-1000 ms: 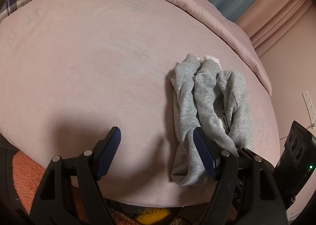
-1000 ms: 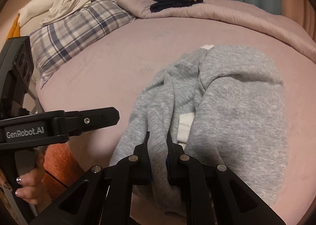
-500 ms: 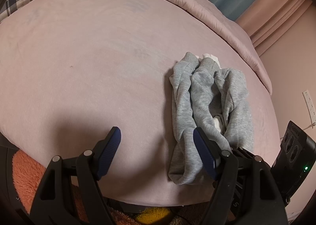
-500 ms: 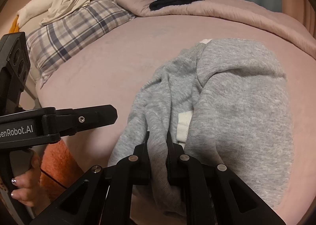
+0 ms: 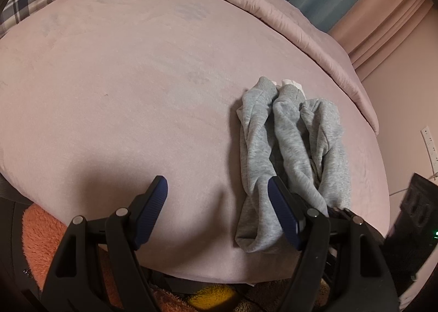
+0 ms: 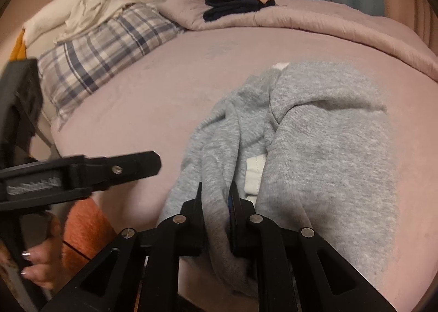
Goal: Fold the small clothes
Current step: 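Open the right tool to release the folded end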
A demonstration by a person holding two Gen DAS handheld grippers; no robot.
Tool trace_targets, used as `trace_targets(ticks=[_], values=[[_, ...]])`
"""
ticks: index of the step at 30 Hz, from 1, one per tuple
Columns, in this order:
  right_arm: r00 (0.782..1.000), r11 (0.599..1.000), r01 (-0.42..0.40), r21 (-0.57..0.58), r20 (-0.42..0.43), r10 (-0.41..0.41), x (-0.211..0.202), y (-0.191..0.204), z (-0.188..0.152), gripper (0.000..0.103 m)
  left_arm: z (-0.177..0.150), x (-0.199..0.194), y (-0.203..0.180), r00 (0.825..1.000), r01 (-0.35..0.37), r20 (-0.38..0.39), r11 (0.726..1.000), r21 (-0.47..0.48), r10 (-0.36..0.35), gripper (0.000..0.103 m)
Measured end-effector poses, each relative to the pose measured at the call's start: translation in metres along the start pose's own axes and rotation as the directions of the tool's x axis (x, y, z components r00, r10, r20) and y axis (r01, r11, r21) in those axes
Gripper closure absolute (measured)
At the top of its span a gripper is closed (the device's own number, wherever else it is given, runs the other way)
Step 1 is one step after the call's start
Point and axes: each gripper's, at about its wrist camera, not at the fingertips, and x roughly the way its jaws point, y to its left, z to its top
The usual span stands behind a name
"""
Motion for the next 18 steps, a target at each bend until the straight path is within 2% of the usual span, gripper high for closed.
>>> trace_targets(ticks=[1, 5, 7, 9, 12, 15, 18], values=[[1.0, 1.0, -0.019, 0.003, 0.008, 0.018, -0.004, -0.001, 0.001, 0.086, 0.0, -0.001, -0.001, 1.0, 0.001, 0.001, 1.0, -0.001, -0.001, 0.027], [0.995, 0.996, -0.092, 0.007, 0.038, 0.092, -0.022, 0.0, 0.002, 0.063, 0.001, -0.004, -0.005, 1.0, 0.008, 0.008, 1.0, 0.004, -0.008, 0.026], [0.992, 0.994, -0.109, 0.003, 0.06, 0.109, -0.031, 0.001, 0.002, 0.057, 0.002, -0.008, -0.009, 1.0, 0.019, 0.016, 1.0, 0.011, -0.019, 0.021], [0.99, 0.994, -0.112, 0.008, 0.088, 0.111, -0.042, -0.002, 0.004, 0.044, 0.003, -0.011, -0.012, 0.999, 0.03, 0.027, 0.999, 0.017, -0.031, 0.014], [0.985, 0.995, -0.095, 0.04, 0.147, 0.088, -0.06, -0.013, 0.008, 0.03, 0.005, -0.012, -0.02, 0.997, 0.061, 0.035, 0.997, 0.037, -0.062, 0.011], [0.981, 0.994, -0.059, 0.093, 0.189, 0.041, -0.072, -0.032, 0.009, 0.021, 0.006, -0.007, -0.028, 0.995, 0.095, 0.02, 0.994, 0.053, -0.096, 0.005], [0.98, 0.985, -0.016, 0.172, 0.197, -0.018, -0.074, -0.058, 0.006, 0.019, 0.007, 0.004, -0.04, 0.99, 0.142, -0.016, 0.987, 0.081, -0.141, 0.003]])
